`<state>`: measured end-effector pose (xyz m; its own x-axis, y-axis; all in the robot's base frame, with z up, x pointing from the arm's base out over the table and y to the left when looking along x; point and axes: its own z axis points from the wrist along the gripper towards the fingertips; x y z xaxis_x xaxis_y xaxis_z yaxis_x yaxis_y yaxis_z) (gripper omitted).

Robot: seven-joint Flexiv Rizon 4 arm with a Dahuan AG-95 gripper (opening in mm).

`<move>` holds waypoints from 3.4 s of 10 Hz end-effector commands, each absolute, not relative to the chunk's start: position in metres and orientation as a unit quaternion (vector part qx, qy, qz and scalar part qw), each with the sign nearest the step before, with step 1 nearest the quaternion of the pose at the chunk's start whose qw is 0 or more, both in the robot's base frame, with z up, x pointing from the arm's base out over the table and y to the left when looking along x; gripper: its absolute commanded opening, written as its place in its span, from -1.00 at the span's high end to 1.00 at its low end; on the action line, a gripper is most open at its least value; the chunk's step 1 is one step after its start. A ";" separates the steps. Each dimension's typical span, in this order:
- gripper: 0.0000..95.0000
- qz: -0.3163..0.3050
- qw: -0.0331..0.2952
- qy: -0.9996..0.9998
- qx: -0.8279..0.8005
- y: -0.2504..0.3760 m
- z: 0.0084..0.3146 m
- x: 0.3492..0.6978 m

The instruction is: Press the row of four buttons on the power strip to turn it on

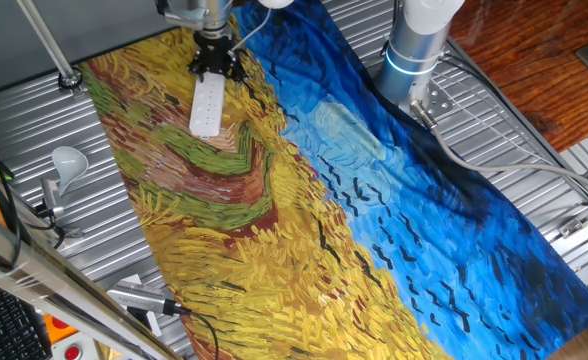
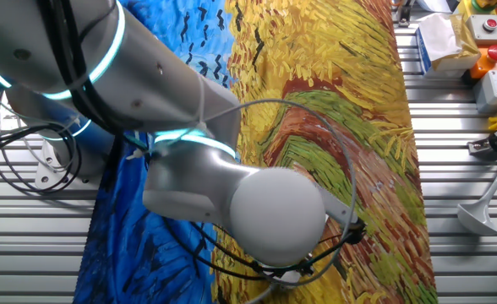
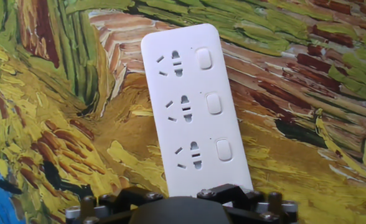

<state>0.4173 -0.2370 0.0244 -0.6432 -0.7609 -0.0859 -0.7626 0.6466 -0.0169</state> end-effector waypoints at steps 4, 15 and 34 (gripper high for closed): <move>-1.00 0.011 0.042 0.907 -0.418 -0.237 0.031 0.418; -1.00 -0.004 0.018 0.894 -0.448 -0.235 0.034 0.422; -1.00 -0.005 0.014 0.888 -0.460 -0.198 0.022 0.437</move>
<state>0.4366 -0.1985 0.0207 -0.5756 -0.8174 -0.0219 -0.8172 0.5760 -0.0214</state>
